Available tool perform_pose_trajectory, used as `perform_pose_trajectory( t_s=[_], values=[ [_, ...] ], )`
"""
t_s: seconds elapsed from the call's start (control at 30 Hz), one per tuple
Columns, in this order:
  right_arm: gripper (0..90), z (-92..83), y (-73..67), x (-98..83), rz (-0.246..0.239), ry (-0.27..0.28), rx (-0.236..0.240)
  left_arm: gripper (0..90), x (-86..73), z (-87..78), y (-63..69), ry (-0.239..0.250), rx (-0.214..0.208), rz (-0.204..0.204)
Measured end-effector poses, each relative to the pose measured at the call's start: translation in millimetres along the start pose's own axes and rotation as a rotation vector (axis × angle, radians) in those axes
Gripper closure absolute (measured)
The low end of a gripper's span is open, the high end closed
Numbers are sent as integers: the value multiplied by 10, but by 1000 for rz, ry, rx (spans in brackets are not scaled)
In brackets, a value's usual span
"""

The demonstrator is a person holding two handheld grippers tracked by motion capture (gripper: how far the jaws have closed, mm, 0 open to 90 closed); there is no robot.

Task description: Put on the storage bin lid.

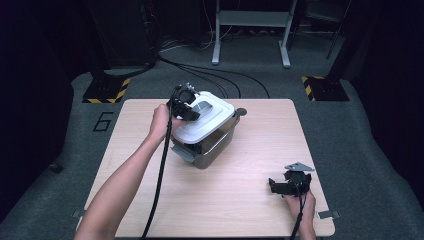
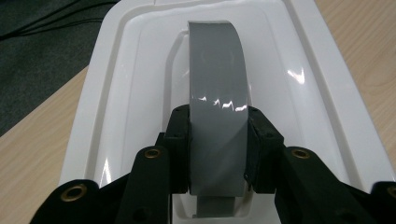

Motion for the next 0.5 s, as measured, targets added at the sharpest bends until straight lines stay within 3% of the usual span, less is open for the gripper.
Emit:
perform_pose_trajectory(
  t_s=[0.27, 0.5],
  values=[
    [0, 0, 0, 0, 0, 0, 0, 667, 43, 134, 94, -25, -12, 15],
    [0, -1, 0, -1, 0, -1, 0, 666, 33, 209, 131, -46, -17, -8]
  ],
)
Point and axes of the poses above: each handheld gripper's, and its own axes: z roughly forward along the jaws, x roughly out of its top, y roughly to its right, the point moved 8 cm from there along z, roughly forward along the jaws, and after that the axes turned 2 degrees about y, right-handed, at the moved point
